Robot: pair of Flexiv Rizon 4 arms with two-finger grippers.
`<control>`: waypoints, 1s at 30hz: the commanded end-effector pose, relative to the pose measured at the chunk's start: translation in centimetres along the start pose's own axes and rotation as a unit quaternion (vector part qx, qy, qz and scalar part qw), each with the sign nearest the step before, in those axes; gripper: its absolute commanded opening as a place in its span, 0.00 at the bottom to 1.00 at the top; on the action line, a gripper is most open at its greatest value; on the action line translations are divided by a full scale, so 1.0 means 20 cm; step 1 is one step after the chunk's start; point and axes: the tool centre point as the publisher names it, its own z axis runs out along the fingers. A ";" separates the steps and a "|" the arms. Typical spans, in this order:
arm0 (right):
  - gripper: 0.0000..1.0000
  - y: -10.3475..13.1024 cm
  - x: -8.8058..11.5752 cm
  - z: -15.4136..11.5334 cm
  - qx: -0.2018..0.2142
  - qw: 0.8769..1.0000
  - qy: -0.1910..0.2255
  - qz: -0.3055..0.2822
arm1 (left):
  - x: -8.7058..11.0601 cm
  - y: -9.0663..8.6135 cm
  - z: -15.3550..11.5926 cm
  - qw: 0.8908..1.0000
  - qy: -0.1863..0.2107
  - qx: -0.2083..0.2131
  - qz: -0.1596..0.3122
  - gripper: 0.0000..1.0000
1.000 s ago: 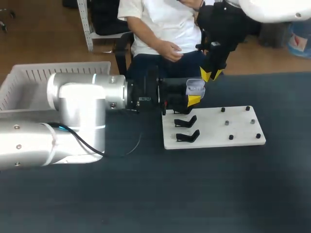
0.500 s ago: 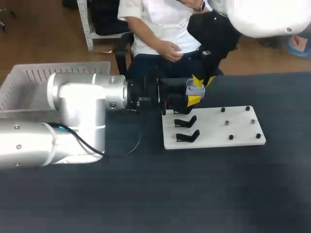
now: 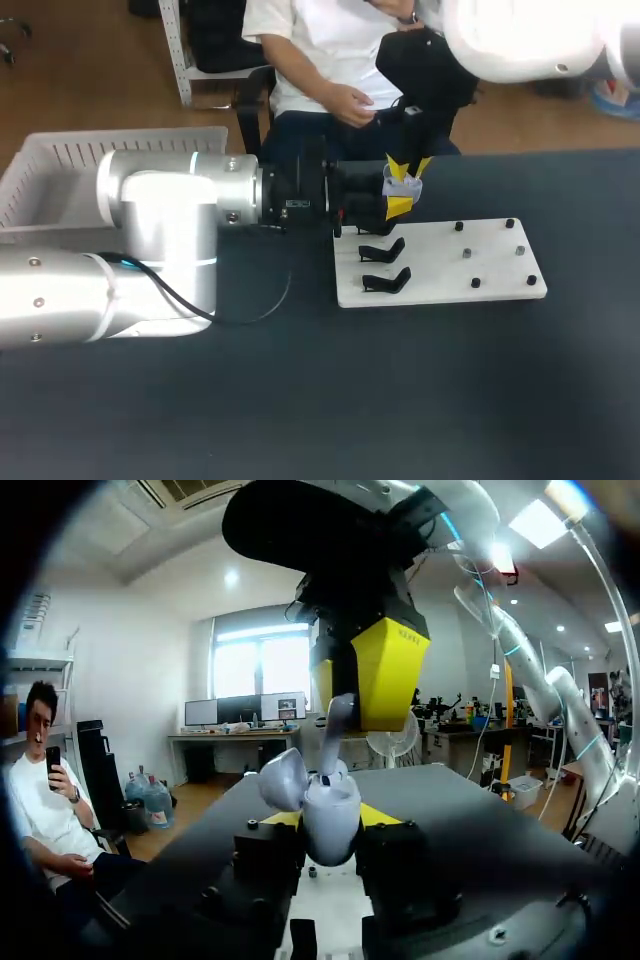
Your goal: Pick up each earbud case from the left stands, insert the matching earbuds, close the lid, and place the case in the box.
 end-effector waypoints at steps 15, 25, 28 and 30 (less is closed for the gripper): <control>0.00 0.00 -0.03 0.04 -0.005 1.000 0.007 0.005 | 0.00 0.00 0.00 1.000 -0.001 -0.002 0.001 0.00; 0.00 0.00 -0.02 0.06 -0.007 1.000 0.010 0.006 | 0.00 0.00 0.00 1.000 -0.001 -0.002 0.001 0.00; 0.00 0.00 -0.03 0.06 -0.008 1.000 0.011 0.006 | 0.00 0.00 0.00 1.000 -0.001 -0.002 0.001 0.00; 0.00 -0.01 -0.03 0.07 -0.008 1.000 0.013 0.006 | 0.00 0.00 0.00 1.000 -0.001 -0.002 0.001 0.00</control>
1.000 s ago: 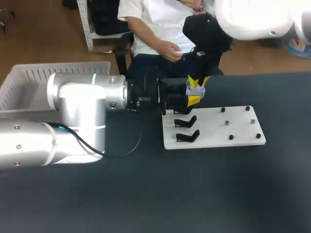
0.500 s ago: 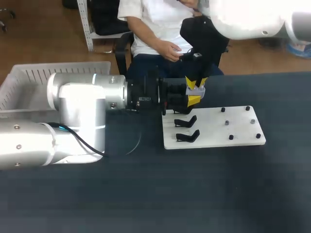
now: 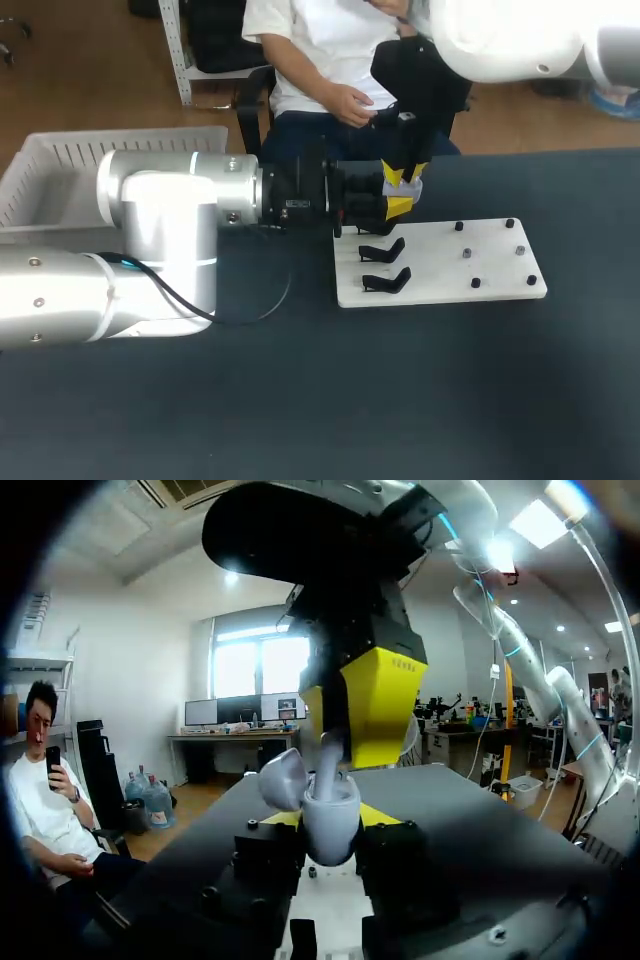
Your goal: Pick up each earbud case from the left stands, insert the matching earbuds, close the lid, and place the case in the box.
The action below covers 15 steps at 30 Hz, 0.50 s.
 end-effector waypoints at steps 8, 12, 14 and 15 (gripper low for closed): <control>0.00 -0.01 -0.02 0.02 0.003 1.000 0.008 -0.004 | 0.00 0.00 0.00 1.000 -0.001 -0.002 0.001 0.00; 0.00 -0.01 -0.02 0.02 0.004 1.000 0.008 -0.004 | 0.00 0.00 0.00 1.000 -0.001 -0.002 0.001 0.00; 0.00 -0.01 -0.02 0.02 0.006 1.000 0.009 -0.004 | 0.00 0.00 0.00 1.000 -0.001 -0.002 0.001 0.00; 0.00 -0.01 -0.02 0.02 0.006 1.000 0.010 -0.004 | 0.00 0.00 0.00 1.000 -0.001 -0.002 0.001 0.00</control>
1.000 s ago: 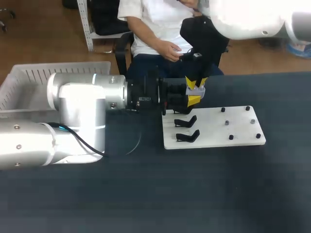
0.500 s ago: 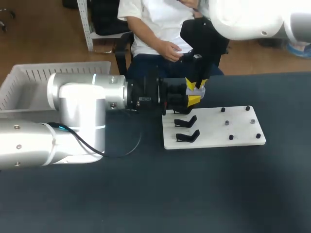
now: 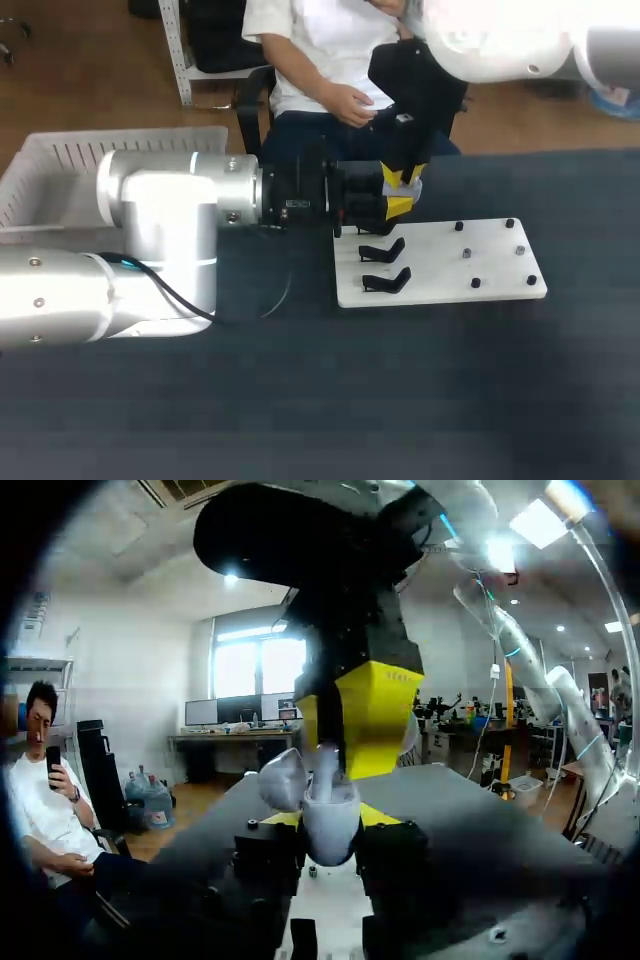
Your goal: Pick up each earbud case from the left stands, insert the matching earbuds, close the lid, and place the case in the box.
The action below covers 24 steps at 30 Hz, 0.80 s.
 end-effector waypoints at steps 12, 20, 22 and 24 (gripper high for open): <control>0.25 -0.01 0.00 0.01 0.006 1.000 0.004 0.003 | 0.00 0.00 0.00 1.000 -0.002 -0.002 0.001 0.00; 0.39 0.00 0.00 0.00 0.007 1.000 0.001 0.003 | 0.00 0.00 0.00 1.000 -0.002 -0.002 0.001 0.00; 0.39 0.00 0.00 0.00 0.007 1.000 0.001 0.002 | 0.00 0.00 0.00 1.000 -0.002 -0.002 0.001 0.00; 0.40 0.00 0.00 0.00 0.007 1.000 0.001 0.001 | 0.00 0.00 0.00 1.000 -0.002 -0.002 0.001 0.00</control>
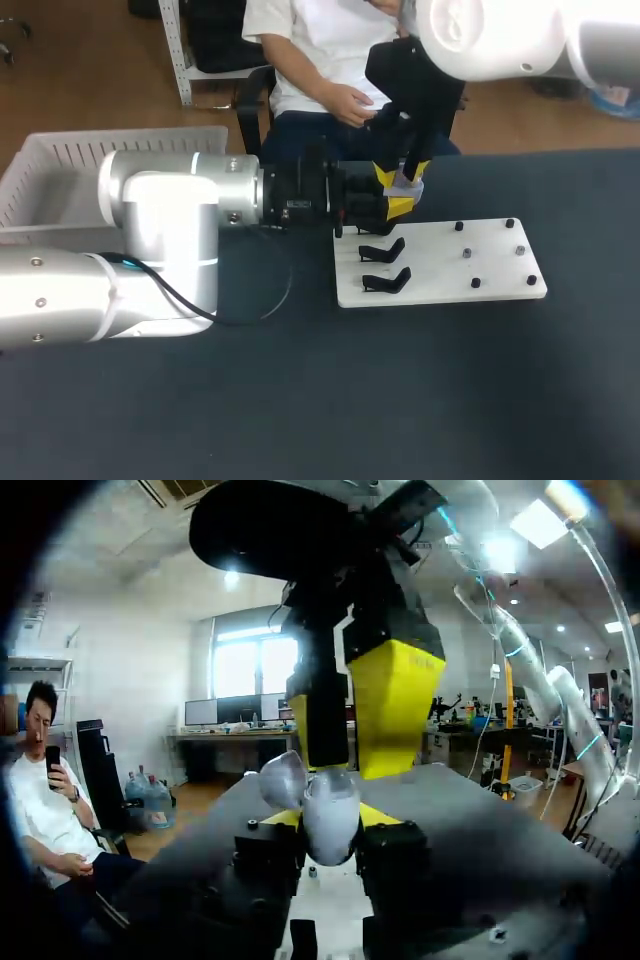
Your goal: Pick up each earbud case from the left stands, insert the matching earbuds, close the lid, and place the case in the box.
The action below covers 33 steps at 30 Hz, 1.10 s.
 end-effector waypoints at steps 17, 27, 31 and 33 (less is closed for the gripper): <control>0.51 -0.10 -0.14 -0.16 -0.006 0.989 -0.146 0.004 | 0.00 -0.01 -0.01 1.000 -0.001 -0.002 0.001 0.00; 0.79 -0.30 -0.26 -0.05 -0.004 0.980 -0.179 0.085 | 0.00 -0.01 -0.01 1.000 -0.001 -0.002 0.001 0.00; 0.76 -0.32 -0.25 0.00 -0.002 0.981 -0.166 0.096 | 0.00 -0.01 -0.01 1.000 -0.001 -0.002 0.001 0.00; 0.75 -0.33 -0.23 0.01 -0.003 0.982 -0.161 0.103 | 0.00 -0.01 -0.01 1.000 -0.001 -0.002 0.001 0.00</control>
